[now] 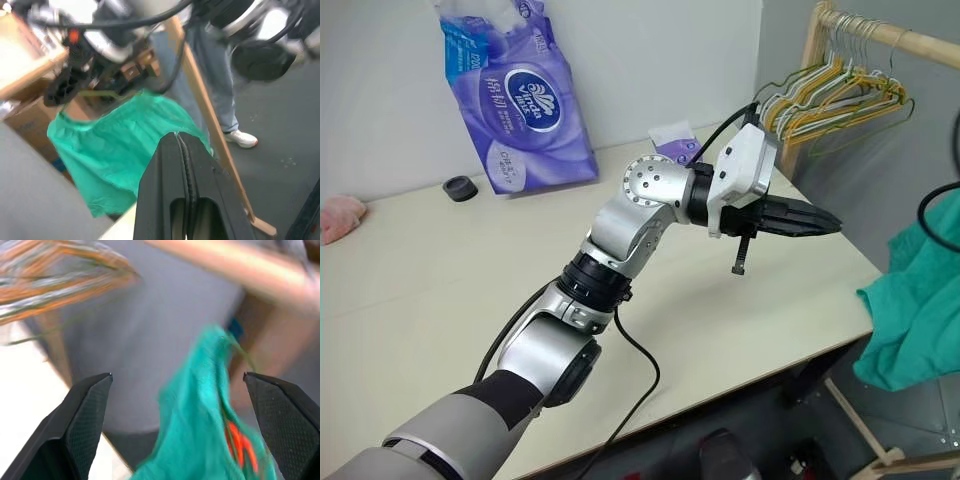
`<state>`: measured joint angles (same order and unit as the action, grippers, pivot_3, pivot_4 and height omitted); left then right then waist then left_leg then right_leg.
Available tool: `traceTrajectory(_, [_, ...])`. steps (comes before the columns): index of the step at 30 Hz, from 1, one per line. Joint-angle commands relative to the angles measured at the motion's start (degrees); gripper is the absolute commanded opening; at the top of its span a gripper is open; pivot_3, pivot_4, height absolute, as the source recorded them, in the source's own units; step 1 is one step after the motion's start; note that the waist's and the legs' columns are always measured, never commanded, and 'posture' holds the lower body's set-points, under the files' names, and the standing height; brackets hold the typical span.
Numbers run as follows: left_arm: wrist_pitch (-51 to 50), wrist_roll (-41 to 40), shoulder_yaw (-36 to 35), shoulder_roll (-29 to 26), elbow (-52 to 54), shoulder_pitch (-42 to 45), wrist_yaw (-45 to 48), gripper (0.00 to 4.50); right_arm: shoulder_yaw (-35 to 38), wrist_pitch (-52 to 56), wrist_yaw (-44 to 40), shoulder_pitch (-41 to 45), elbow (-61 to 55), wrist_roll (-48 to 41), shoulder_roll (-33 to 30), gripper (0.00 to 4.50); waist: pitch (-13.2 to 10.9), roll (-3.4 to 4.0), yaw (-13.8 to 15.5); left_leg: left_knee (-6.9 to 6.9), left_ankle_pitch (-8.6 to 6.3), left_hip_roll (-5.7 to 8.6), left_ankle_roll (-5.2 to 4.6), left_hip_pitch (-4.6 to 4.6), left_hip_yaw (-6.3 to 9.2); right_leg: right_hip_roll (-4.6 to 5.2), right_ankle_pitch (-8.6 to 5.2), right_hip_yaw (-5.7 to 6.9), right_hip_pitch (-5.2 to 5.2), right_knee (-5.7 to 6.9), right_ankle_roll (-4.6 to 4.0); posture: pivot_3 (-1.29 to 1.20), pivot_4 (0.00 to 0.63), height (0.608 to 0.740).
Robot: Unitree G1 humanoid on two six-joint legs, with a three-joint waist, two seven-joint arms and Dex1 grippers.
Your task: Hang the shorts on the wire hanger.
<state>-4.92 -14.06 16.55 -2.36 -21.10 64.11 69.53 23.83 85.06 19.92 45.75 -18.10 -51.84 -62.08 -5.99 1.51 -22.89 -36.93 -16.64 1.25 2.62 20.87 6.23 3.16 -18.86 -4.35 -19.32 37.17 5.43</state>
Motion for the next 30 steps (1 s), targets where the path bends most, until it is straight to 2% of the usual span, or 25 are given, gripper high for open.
traceTrajectory(1, [-1.19, 2.53, -1.41, -4.30, 4.55, -2.86, -3.57, 0.00, -2.17, -6.13, -7.36, -4.61, -5.26, 2.24, 2.40, 4.48, 0.02, -0.02, -0.14, -0.01, 0.00, 0.00, 0.00, 0.00, 0.01, 0.01, 0.00, 0.01, 0.00, 0.01, 0.00, -0.45, 0.086, 0.740])
traceTrajectory(4, [-2.22, 4.74, -1.93, -9.02, 7.79, -6.51, -6.43, 0.00, -4.17, -10.78, -12.02, -9.92, -8.18, 4.80, 4.85, 4.48, 0.03, -0.01, -0.21, -0.04, 0.00, 0.00, 0.00, 0.02, 0.05, 0.02, 0.06, 0.02, 0.00, 0.07, -0.09, -0.45, 0.086, 0.740])
traceTrajectory(8, [-7.55, 8.71, -6.56, -18.01, 13.36, -15.66, -15.48, 0.00, -12.77, -27.50, -19.81, -18.08, -12.09, 13.42, 10.36, 4.48, 0.07, 0.01, 0.23, -0.07, 0.00, 0.03, 0.00, 0.01, 0.13, 0.06, 0.15, -0.02, -0.03, 0.13, -0.25, -0.33, 0.062, 0.740])
traceTrajectory(10, [-11.98, 9.56, -10.71, -19.22, 16.77, -20.90, -23.27, 0.00, -18.05, -36.54, -22.67, -20.21, -11.69, 19.01, 13.96, 4.48, 0.15, -0.11, 0.84, -0.08, 0.00, 0.04, 0.00, -0.02, 0.19, 0.05, 0.15, -0.04, -0.12, 0.31, -0.25, -0.30, 0.057, 0.740])
traceTrajectory(11, [-14.94, 11.38, -15.43, -17.70, 19.23, -25.38, -32.46, 0.00, -21.66, -41.92, -24.06, -21.17, -10.22, 21.62, 17.87, 4.48, 0.20, -0.14, 1.28, -0.15, 0.00, 0.02, 0.00, -0.02, 0.25, 0.06, 0.15, -0.08, -0.19, 0.52, -0.25, -0.28, 0.053, 0.740])
traceTrajectory(14, [-20.06, 14.46, -24.83, -12.36, 25.77, -35.76, -50.66, 0.00, -28.93, -53.65, -28.16, -22.72, -4.47, 27.89, 26.57, 4.48, 0.54, -0.67, 3.14, -0.17, 0.01, 0.02, 0.01, -0.06, 0.77, 0.13, 0.14, -0.27, -0.35, 0.79, -0.24, -0.21, 0.043, 0.740])
traceTrajectory(17, [-21.38, 17.52, -28.77, -9.15, 31.01, -44.64, -60.46, 0.00, -33.23, -61.29, -31.37, -23.35, 1.45, 32.27, 33.02, 4.48, 0.81, -1.15, 5.98, -0.18, 0.04, 0.13, 0.07, 0.04, 1.05, 0.14, 0.16, -0.34, -0.52, 0.95, -0.27, -0.15, 0.036, 0.740])
traceTrajectory(21, [-18.97, 20.48, -31.93, -7.06, 35.11, -54.46, -68.85, 0.00, -36.99, -68.70, -34.46, -23.75, 8.67, 37.27, 38.99, 4.48, 1.21, -1.75, 11.17, -0.22, 0.12, 0.18, 0.23, 0.06, 1.14, 0.14, 0.23, -0.41, -0.68, 1.08, -0.32, -0.10, 0.032, 0.740])
traceTrajectory(22, [-19.38, 19.97, -33.52, -6.15, 35.94, -57.08, -70.29, 0.00, -38.09, -70.57, -35.09, -23.72, 11.14, 38.39, 40.95, 4.48, 1.28, -1.85, 12.36, -0.21, 0.30, 0.19, 0.54, 0.04, 1.18, 0.12, 0.31, -0.41, -0.71, 1.09, -0.36, -0.06, 0.031, 0.740])
traceTrajectory(24, [-18.90, 19.19, -34.46, -5.82, 36.64, -60.23, -70.54, 0.00, -39.01, -73.61, -36.44, -23.37, 15.23, 39.91, 43.72, 4.48, 1.52, -2.10, 14.23, -0.19, 0.30, 0.16, 0.54, -0.05, 1.26, 0.05, 0.43, -0.36, -0.69, 1.11, -0.48, -0.03, 0.030, 0.740])
traceTrajectory(28, [-20.07, 15.62, -35.82, -5.61, 36.15, -59.69, -69.94, 0.00, -38.15, -76.64, -38.45, -22.42, 19.27, 42.05, 46.10, 4.48, 1.57, -2.20, 19.07, -0.22, 0.38, 0.24, 0.67, -0.07, 1.54, -0.02, 0.61, 0.10, -0.83, 1.18, -0.70, 0.00, 0.032, 0.740])
traceTrajectory(30, [-19.53, 14.73, -35.39, -6.67, 35.03, -58.95, -68.76, 0.00, -37.59, -77.48, -39.09, -22.15, 20.48, 42.77, 46.80, 4.48, 1.60, -2.24, 20.45, -0.21, 0.45, 0.40, 0.78, -0.07, 1.55, -0.09, 0.65, 0.26, -0.84, 1.30, -0.79, 0.01, 0.033, 0.740])
